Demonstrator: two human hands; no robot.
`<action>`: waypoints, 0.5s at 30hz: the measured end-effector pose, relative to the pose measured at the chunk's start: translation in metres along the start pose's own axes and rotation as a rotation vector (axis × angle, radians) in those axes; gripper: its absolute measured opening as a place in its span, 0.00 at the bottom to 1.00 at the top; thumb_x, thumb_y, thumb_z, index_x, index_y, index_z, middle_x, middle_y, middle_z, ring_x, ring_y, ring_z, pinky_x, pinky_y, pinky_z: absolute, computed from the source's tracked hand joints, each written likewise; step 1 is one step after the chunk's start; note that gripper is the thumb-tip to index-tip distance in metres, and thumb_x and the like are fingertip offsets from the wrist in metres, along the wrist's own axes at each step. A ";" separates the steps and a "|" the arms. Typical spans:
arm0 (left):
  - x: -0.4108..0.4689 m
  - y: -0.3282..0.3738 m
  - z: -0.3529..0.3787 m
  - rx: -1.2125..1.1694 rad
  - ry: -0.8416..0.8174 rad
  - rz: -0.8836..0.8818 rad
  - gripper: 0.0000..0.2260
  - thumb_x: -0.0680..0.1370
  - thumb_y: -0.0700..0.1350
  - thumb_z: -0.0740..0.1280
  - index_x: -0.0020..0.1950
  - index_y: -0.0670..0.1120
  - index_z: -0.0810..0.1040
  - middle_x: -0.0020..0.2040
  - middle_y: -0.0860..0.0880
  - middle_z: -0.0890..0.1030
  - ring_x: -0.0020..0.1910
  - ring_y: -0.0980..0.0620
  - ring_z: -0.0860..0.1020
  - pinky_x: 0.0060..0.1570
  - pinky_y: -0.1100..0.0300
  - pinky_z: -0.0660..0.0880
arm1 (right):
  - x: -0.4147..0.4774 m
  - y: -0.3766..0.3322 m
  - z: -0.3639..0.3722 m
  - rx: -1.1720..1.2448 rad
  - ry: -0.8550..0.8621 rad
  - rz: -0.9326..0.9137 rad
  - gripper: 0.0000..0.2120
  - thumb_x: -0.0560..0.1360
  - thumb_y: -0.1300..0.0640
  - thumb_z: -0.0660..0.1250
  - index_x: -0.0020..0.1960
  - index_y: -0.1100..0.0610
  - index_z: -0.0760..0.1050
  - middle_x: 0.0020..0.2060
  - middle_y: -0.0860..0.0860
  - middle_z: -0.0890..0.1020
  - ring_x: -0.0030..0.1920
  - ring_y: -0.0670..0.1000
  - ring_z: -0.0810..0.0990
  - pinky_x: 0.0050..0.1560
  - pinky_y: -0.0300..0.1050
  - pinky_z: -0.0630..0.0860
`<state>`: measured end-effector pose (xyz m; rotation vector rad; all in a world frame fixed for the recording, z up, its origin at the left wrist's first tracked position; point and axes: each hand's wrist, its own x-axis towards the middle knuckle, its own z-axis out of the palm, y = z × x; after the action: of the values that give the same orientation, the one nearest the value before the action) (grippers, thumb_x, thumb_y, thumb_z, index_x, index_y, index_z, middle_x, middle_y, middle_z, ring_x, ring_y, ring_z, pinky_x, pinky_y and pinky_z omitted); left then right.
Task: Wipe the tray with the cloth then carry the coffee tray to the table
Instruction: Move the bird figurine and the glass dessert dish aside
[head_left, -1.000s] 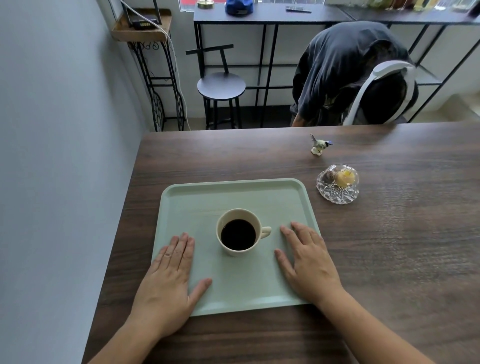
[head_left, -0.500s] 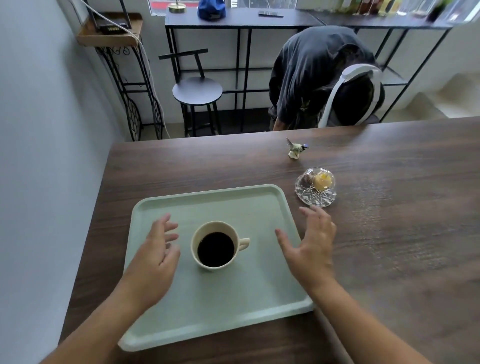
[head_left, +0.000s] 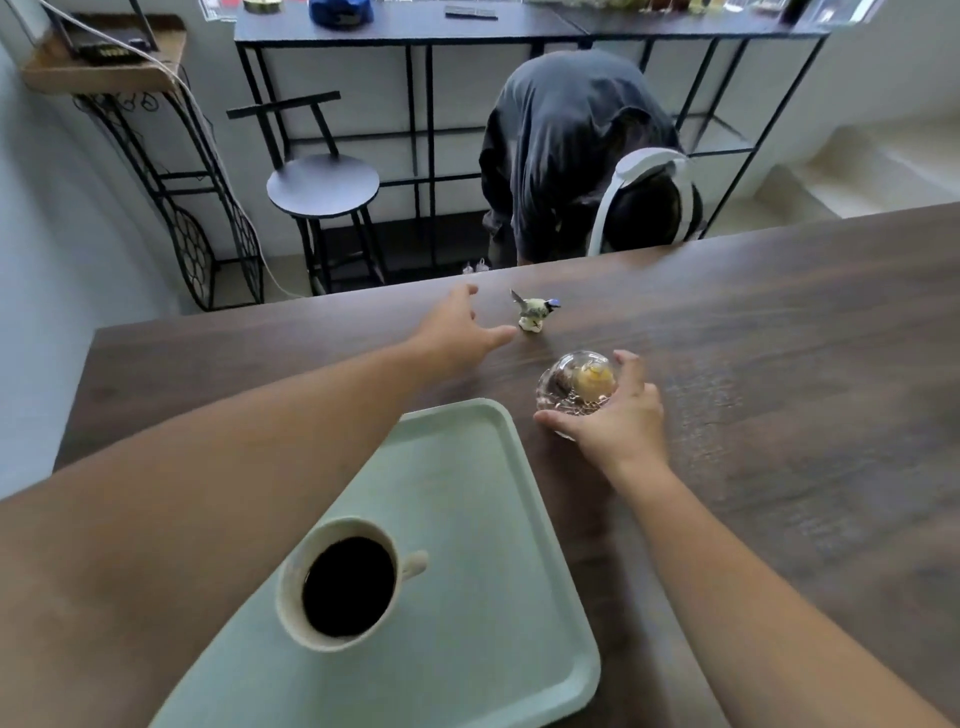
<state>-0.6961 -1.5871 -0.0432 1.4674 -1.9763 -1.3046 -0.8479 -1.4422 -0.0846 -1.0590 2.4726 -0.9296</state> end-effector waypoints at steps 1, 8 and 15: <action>0.010 0.002 0.005 -0.020 -0.009 0.020 0.39 0.71 0.55 0.75 0.76 0.50 0.59 0.67 0.44 0.72 0.58 0.48 0.74 0.53 0.56 0.71 | 0.001 0.003 0.002 -0.019 0.008 -0.012 0.53 0.48 0.35 0.80 0.68 0.44 0.62 0.58 0.57 0.74 0.60 0.60 0.73 0.64 0.53 0.72; 0.058 0.009 0.031 0.042 -0.015 0.130 0.38 0.64 0.54 0.80 0.70 0.56 0.67 0.61 0.50 0.74 0.54 0.51 0.76 0.56 0.56 0.73 | 0.004 0.004 0.009 -0.041 0.022 -0.116 0.53 0.50 0.37 0.79 0.70 0.44 0.60 0.58 0.53 0.76 0.60 0.57 0.71 0.62 0.51 0.70; 0.074 -0.002 0.049 0.008 0.074 0.212 0.30 0.65 0.46 0.80 0.65 0.54 0.74 0.49 0.52 0.81 0.43 0.54 0.79 0.49 0.60 0.77 | 0.001 0.002 0.013 -0.115 0.101 -0.158 0.48 0.54 0.35 0.74 0.69 0.45 0.60 0.53 0.49 0.78 0.51 0.54 0.71 0.54 0.48 0.71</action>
<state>-0.7602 -1.6309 -0.0868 1.2505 -2.0279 -1.1372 -0.8436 -1.4480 -0.0959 -1.2919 2.5817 -0.9155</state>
